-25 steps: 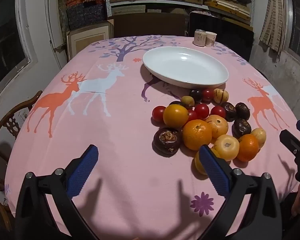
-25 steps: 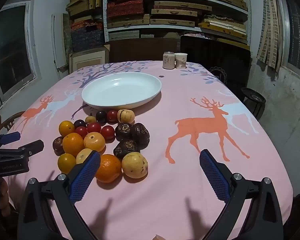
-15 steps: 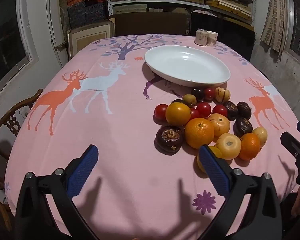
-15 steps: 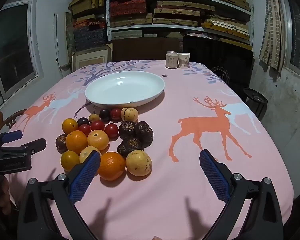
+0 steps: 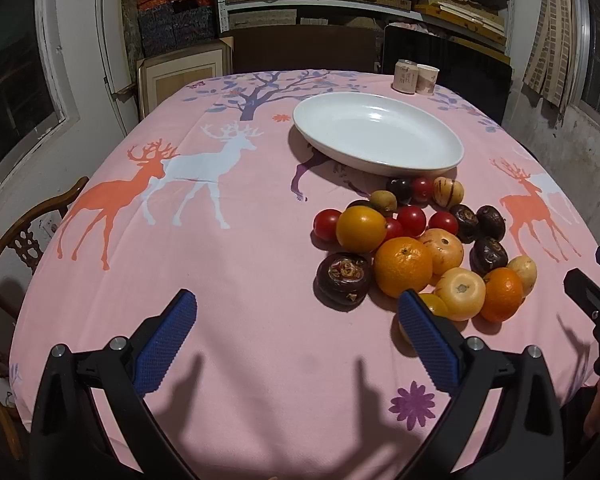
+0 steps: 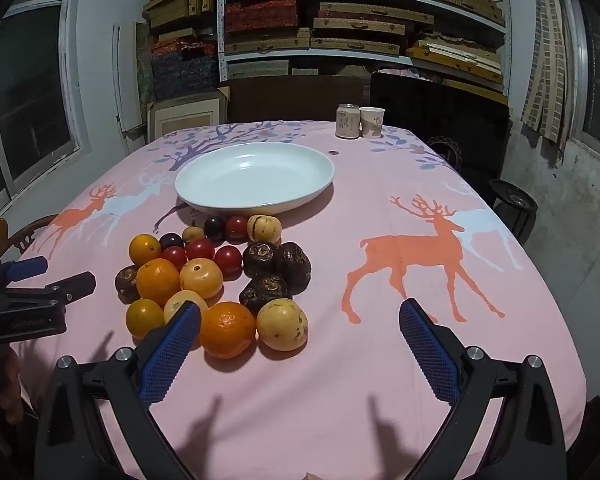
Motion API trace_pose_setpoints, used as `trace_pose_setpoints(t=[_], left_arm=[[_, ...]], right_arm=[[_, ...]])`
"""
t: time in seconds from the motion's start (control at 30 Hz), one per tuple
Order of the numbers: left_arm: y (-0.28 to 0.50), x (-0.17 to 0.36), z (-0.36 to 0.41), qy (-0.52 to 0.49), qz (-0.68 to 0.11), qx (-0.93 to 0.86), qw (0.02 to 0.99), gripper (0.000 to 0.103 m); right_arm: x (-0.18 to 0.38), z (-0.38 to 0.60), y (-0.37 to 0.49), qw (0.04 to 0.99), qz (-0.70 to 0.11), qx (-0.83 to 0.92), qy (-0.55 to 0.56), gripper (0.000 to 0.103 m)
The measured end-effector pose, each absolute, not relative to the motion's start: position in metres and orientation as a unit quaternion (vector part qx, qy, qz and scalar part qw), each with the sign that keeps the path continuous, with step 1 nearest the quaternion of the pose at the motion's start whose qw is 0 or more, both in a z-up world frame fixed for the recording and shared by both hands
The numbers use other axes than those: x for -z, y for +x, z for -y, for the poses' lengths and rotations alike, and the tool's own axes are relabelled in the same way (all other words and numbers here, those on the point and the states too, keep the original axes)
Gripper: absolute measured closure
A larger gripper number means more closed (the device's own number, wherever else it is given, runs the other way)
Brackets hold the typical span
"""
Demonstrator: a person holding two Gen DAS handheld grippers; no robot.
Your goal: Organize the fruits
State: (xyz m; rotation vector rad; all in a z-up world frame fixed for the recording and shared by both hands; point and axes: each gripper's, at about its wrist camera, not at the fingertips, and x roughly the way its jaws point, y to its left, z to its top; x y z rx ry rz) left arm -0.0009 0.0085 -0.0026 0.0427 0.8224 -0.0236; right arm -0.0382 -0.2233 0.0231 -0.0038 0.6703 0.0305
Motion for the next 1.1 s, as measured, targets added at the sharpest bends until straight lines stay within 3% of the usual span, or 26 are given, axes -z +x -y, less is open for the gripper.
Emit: trace_pose_setpoints(t=[1.1], left_arm=[[-0.0045,0.0009,-0.005,0.021,-0.396,0.016,0.918,0.004]], right_arm=[[-0.0229,0.2224,-0.0404,0.945,-0.327,-0.022,0.001,0.004]])
